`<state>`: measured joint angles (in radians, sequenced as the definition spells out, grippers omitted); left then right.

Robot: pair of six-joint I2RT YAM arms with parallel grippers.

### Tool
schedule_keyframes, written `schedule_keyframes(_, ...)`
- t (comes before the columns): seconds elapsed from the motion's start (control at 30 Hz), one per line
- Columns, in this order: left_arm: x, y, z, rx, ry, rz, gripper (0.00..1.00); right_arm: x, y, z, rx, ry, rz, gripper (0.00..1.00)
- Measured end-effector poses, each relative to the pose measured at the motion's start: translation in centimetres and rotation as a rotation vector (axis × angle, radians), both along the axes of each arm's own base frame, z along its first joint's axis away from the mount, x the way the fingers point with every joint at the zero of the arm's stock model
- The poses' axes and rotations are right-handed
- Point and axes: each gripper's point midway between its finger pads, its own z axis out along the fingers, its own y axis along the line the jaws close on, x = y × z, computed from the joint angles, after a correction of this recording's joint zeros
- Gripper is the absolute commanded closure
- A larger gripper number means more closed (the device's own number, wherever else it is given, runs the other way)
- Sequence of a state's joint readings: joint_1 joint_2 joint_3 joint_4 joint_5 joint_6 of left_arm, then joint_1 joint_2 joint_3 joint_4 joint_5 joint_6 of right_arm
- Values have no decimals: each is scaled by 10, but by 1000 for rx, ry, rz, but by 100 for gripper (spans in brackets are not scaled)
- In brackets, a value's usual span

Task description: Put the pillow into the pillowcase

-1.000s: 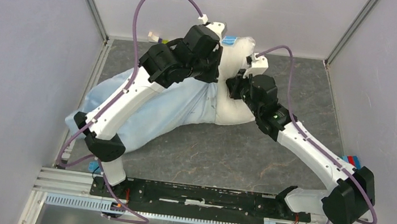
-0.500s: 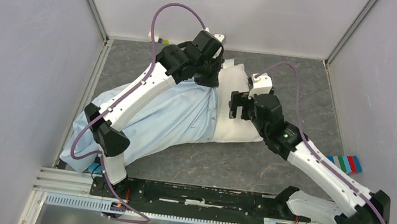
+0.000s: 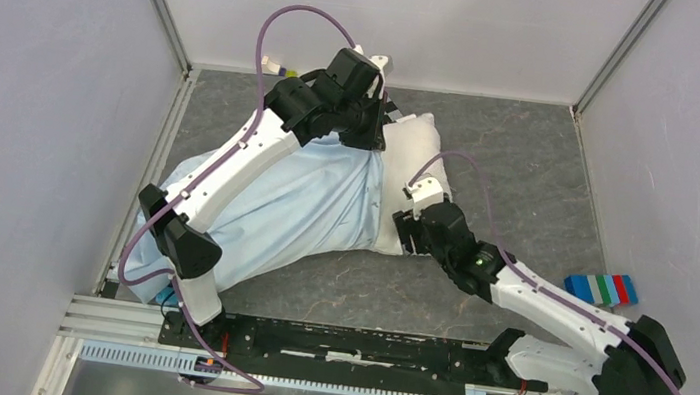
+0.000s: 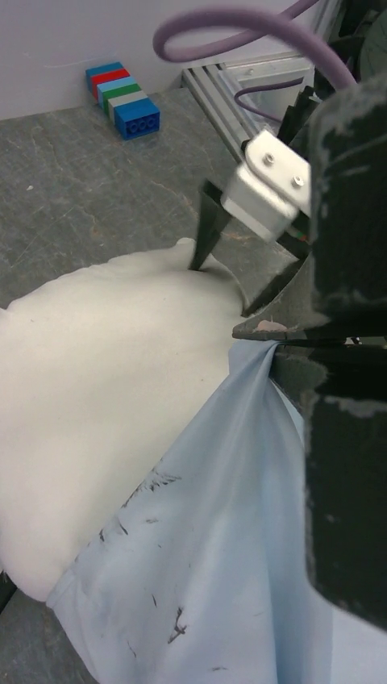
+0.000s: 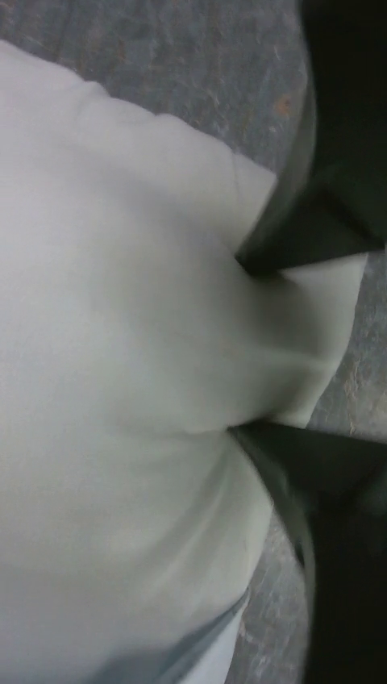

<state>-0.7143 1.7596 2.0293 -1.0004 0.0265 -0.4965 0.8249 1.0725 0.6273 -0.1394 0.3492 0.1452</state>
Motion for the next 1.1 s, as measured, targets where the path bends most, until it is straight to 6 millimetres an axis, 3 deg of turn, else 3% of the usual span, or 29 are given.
schedule_keyframes(0.07,-3,-3,0,-8,9,-16,98,2,9,-3,-24,20,28,89)
schedule_keyframes(0.1,-4,-4,0,-11,10,-19,98,2,17,3,-15,25,42,99)
schedule_keyframes(0.2,-4,-3,1,-14,12,-21,98,0,45,41,56,13,117,100)
schedule_keyframes(0.3,-1,0,2,-13,12,-12,98,-6,80,106,207,-31,208,100)
schedule_keyframes(0.4,1,-1,8,-23,4,-12,97,-14,96,161,329,-66,252,100)
schedule_keyframes(0.47,3,-6,17,-49,-14,-23,94,-15,100,184,390,-70,249,100)
schedule_keyframes(0.53,4,-12,27,-79,-29,-40,91,-19,104,195,451,-45,246,100)
schedule_keyframes(0.57,6,-17,33,-93,-33,-50,84,-20,107,197,473,-30,240,100)
schedule_keyframes(0.67,11,-24,36,-107,-41,-62,49,-18,111,191,516,19,194,100)
schedule_keyframes(0.77,12,-29,38,-114,-50,-74,23,-11,114,173,538,72,125,100)
schedule_keyframes(0.83,12,-29,40,-115,-61,-76,12,-9,113,160,557,104,88,100)
schedule_keyframes(0.9,10,-26,46,-117,-78,-71,3,-9,112,148,570,131,55,100)
schedule_keyframes(0.97,6,-18,50,-113,-97,-54,0,-9,110,141,579,153,30,100)
schedule_keyframes(1.1,-17,23,61,-92,-157,19,0,-7,112,146,618,151,13,100)
